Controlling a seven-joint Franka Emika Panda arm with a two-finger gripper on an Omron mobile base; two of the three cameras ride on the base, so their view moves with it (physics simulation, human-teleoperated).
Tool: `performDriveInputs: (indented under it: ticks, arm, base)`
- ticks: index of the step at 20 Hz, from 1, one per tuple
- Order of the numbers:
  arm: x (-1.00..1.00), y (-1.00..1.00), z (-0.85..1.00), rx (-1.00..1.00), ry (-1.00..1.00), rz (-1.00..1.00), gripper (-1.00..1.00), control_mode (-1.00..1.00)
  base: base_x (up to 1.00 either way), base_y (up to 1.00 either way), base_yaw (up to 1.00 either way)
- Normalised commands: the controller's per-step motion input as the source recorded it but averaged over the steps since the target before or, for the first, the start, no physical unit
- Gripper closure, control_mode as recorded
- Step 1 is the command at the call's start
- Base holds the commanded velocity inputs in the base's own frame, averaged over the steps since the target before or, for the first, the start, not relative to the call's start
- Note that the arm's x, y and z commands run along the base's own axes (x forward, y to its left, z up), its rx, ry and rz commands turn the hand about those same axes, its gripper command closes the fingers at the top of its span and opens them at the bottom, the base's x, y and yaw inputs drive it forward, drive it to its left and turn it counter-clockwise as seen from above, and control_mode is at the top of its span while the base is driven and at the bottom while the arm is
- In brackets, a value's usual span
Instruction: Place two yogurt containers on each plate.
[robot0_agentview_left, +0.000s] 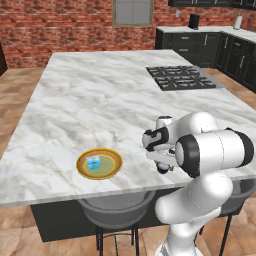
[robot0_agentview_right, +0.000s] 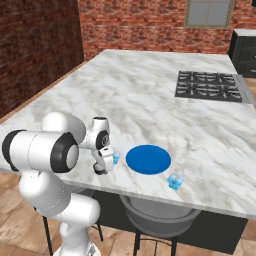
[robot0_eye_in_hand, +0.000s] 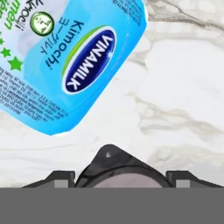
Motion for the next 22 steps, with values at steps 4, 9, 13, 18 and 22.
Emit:
performDriveInputs:
  ticks: [4,9,13,18,22]
  arm:
    - [0.02,0.09,0.01,0.03,0.00,0.00,1.00,-1.00]
    - [0.00,0.22,0.24,0.06,0.02,0.00,1.00,-1.00]
    - [0.01,0.48,0.39,0.04,0.08,0.00,1.00,-1.00]
    - [0.00,0.75,0.26,0.00,0.02,0.00,1.00,-1.00]
    - [0.00,0.90,0.12,0.00,0.00,0.00,1.00,-1.00]
  base:
    - [0.00,0.00,0.00]
    - [0.00,0.00,0.00]
    - [0.00,0.00,0.00]
    - [0.00,0.00,0.00]
    - [0.00,0.00,0.00]
